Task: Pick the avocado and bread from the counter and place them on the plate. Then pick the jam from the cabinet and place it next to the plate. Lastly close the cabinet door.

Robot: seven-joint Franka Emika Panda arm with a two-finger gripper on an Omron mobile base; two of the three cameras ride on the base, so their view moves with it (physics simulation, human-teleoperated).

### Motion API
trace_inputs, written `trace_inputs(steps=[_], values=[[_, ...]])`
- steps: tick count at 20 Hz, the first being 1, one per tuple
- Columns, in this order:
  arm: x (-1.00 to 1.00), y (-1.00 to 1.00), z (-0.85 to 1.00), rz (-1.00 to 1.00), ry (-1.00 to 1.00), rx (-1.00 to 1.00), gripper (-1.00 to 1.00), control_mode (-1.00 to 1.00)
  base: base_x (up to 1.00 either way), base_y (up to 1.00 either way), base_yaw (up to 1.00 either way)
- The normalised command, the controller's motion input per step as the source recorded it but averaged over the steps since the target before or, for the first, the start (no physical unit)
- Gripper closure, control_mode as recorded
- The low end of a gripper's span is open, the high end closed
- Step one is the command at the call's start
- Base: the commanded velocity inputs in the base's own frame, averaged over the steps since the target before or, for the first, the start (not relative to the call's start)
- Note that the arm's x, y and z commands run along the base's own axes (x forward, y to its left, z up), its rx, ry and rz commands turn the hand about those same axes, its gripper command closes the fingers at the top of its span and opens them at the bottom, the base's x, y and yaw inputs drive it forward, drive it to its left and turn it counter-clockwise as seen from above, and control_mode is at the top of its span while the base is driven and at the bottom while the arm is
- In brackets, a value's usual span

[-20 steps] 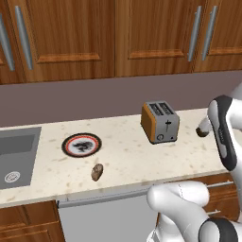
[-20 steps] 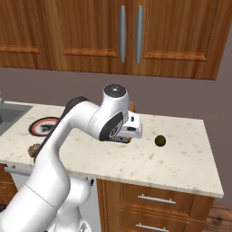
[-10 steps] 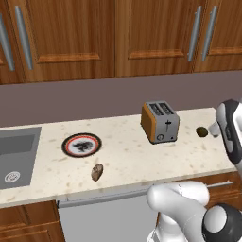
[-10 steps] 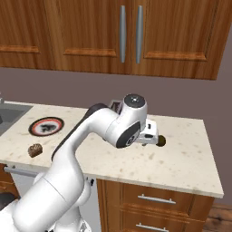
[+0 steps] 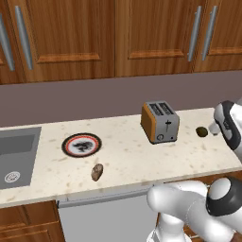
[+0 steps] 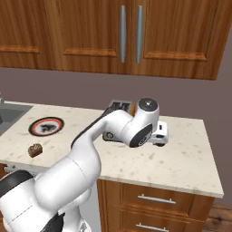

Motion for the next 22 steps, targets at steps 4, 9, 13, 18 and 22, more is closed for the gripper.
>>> trace_inputs(steps=[4, 9, 13, 18, 22], values=[[0.63, -0.21, -0.31, 0.0, 0.0, 0.0, -1.0, -1.0, 0.0, 0.0, 0.0], [0.55, -0.12, -0.37, 0.0, 0.0, 0.0, -1.0, -1.0, 0.0, 0.0, 0.0], [0.51, -0.11, -0.37, 0.0, 0.0, 0.0, -1.0, -1.0, 0.0, 0.0, 0.0], [0.47, -0.1, -0.31, 0.0, 0.0, 0.0, -1.0, -1.0, 0.0, 0.0, 0.0], [0.36, -0.14, -0.17, 0.0, 0.0, 0.0, -1.0, -1.0, 0.0, 0.0, 0.0]])
